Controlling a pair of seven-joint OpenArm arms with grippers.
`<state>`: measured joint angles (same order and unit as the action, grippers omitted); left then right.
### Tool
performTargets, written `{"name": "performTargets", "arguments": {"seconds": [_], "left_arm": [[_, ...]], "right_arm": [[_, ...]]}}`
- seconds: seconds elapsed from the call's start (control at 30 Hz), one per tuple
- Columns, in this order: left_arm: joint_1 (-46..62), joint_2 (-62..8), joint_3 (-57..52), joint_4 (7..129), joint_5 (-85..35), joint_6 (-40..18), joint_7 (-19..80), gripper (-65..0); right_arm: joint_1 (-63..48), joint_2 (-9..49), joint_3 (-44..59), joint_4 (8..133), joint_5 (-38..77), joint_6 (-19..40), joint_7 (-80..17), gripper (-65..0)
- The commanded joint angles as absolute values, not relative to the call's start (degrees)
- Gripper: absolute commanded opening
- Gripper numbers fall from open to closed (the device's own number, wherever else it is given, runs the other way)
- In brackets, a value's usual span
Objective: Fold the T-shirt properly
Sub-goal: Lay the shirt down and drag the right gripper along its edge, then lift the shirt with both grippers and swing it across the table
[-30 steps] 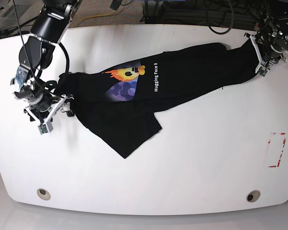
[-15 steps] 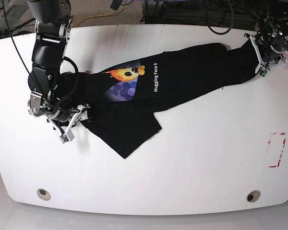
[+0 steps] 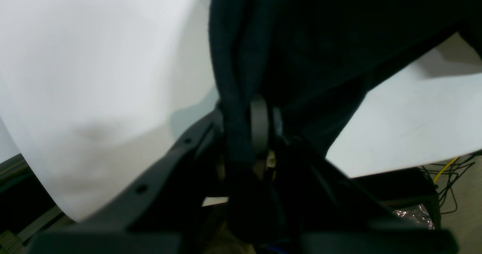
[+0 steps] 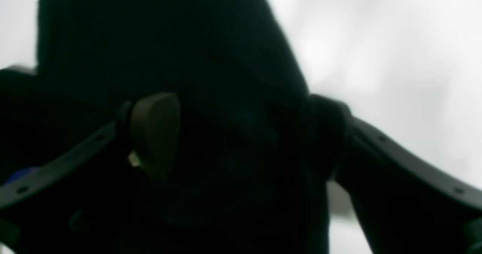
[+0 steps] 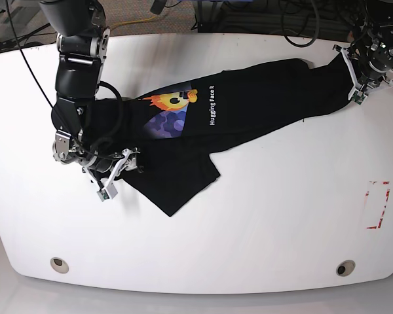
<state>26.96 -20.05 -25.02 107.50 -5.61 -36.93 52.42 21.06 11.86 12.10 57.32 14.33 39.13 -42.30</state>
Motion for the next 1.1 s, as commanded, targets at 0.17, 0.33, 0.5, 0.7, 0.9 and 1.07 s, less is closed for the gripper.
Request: {"name": "performTargets", "arguments": {"seconds": [0.17,0.33,0.5,0.7,0.9,1.07], "left_arm": [[24.9,-21.0,-25.4,108.4,-5.7,-37.0,51.6,-61.2],[23.6,-21.1,-25.3,108.3,-5.7,-37.0,51.6,-61.0],[21.1,-21.3,-24.1,108.4,-5.1,-36.6,51.6,-61.0],[14.7,-19.2,-22.7,108.5,2.5,-37.0,51.7,-61.0],[7.5,-18.8,-18.9,109.7,5.5,-37.0,51.7,-61.1],[-0.3,-18.8,-18.1,109.8,7.2,-37.0,51.7,-61.2]], "right_arm": [[21.9,11.7,12.4,58.1,13.8,39.3,-43.6,-35.4],[22.5,11.8,12.3,58.2,13.8,39.4,-43.5,-65.0],[22.9,11.8,12.3,64.2,13.8,39.3,-43.9,-65.0],[23.3,12.4,12.3,75.6,13.8,39.2,-50.0,-65.0],[29.2,14.4,10.2,79.6,13.8,39.4,-53.0,-65.0],[36.4,16.4,8.9,79.6,14.3,39.5,-53.6,-65.0]]}}
